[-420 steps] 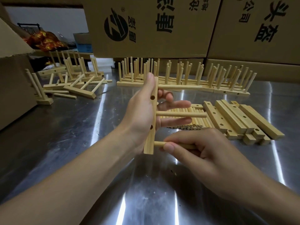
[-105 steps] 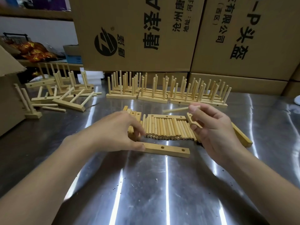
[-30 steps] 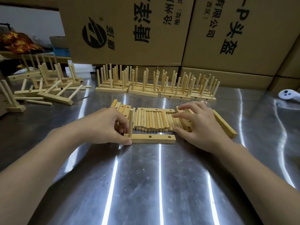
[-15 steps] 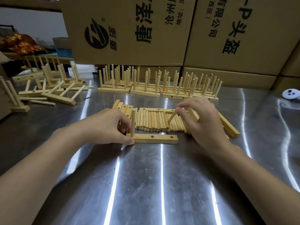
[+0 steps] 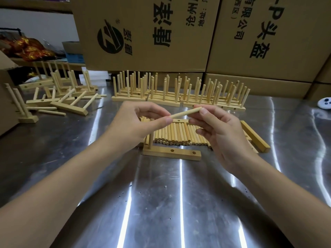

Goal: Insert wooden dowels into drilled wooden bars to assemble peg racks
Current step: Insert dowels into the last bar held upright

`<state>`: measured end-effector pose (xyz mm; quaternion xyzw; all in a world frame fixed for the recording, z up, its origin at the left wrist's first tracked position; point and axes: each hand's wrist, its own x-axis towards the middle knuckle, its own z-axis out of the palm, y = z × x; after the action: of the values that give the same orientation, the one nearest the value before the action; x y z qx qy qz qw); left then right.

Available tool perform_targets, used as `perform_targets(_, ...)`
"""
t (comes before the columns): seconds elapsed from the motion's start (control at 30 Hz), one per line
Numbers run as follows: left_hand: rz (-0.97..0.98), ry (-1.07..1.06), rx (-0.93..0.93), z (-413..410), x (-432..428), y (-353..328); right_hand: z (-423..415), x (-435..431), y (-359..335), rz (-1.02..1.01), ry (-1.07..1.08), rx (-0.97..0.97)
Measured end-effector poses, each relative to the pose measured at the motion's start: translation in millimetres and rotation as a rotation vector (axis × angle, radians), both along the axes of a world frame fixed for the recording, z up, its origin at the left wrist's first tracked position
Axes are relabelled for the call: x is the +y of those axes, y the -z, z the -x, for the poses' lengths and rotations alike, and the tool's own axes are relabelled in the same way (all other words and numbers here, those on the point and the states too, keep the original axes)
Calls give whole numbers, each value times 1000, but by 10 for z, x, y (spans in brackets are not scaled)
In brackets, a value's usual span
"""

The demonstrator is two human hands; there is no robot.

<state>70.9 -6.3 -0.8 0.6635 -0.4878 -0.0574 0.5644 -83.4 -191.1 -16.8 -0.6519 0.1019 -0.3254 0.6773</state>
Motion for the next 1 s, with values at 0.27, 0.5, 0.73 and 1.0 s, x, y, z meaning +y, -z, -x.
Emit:
perform_targets(0.27, 59, -16, -52, 102, -12, -7, 38, 196, 52, 918, 102, 169)
perform_targets(0.5, -11, -8, -132, 77, 25, -51, -9, 171, 92, 833, 46, 187)
perform_targets(0.73, -545, 59, -224, -330, 175, -62, -23, 57, 182, 812, 37, 270)
perform_targets(1.0, -669, 24, -214, -362, 45, 192, -47, 153, 162, 884, -6, 328)
